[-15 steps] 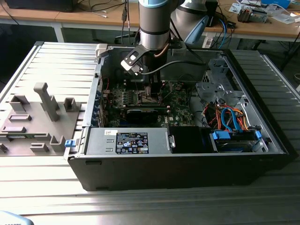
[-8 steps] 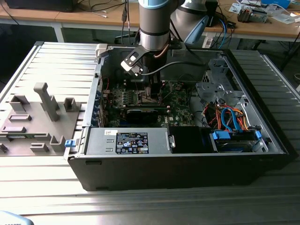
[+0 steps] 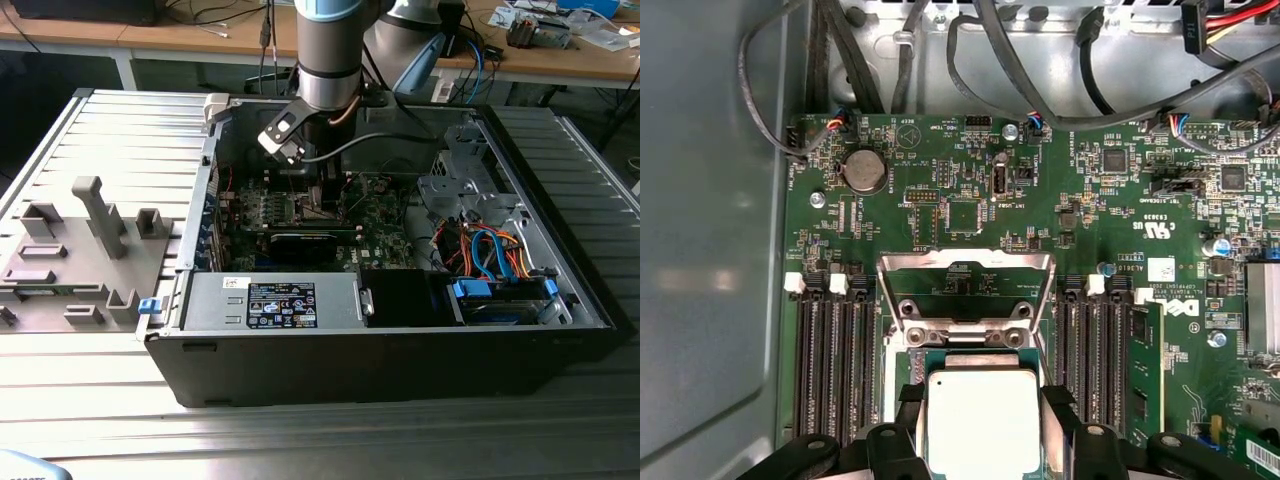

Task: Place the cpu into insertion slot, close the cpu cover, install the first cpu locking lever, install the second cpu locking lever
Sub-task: 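Place the cpu into insertion slot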

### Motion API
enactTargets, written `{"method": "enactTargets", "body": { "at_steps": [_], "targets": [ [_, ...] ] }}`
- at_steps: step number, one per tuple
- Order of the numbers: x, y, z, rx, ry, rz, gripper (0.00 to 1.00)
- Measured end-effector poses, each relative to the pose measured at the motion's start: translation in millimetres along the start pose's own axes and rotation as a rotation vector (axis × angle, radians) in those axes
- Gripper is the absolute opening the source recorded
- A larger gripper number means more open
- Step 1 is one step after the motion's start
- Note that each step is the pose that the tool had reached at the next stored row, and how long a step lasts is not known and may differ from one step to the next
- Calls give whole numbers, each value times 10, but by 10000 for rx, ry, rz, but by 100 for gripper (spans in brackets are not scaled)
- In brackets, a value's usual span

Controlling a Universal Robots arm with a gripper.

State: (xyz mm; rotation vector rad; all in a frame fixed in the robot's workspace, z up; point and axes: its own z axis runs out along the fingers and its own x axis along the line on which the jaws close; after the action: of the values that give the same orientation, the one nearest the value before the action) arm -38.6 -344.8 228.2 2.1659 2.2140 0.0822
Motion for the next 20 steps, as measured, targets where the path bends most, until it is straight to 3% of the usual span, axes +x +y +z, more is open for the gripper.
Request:
{"method": "enactTargets", "body": {
  "at_steps": [20],
  "targets": [
    [0, -3, 43, 0, 0, 0, 55]
  ]
}}
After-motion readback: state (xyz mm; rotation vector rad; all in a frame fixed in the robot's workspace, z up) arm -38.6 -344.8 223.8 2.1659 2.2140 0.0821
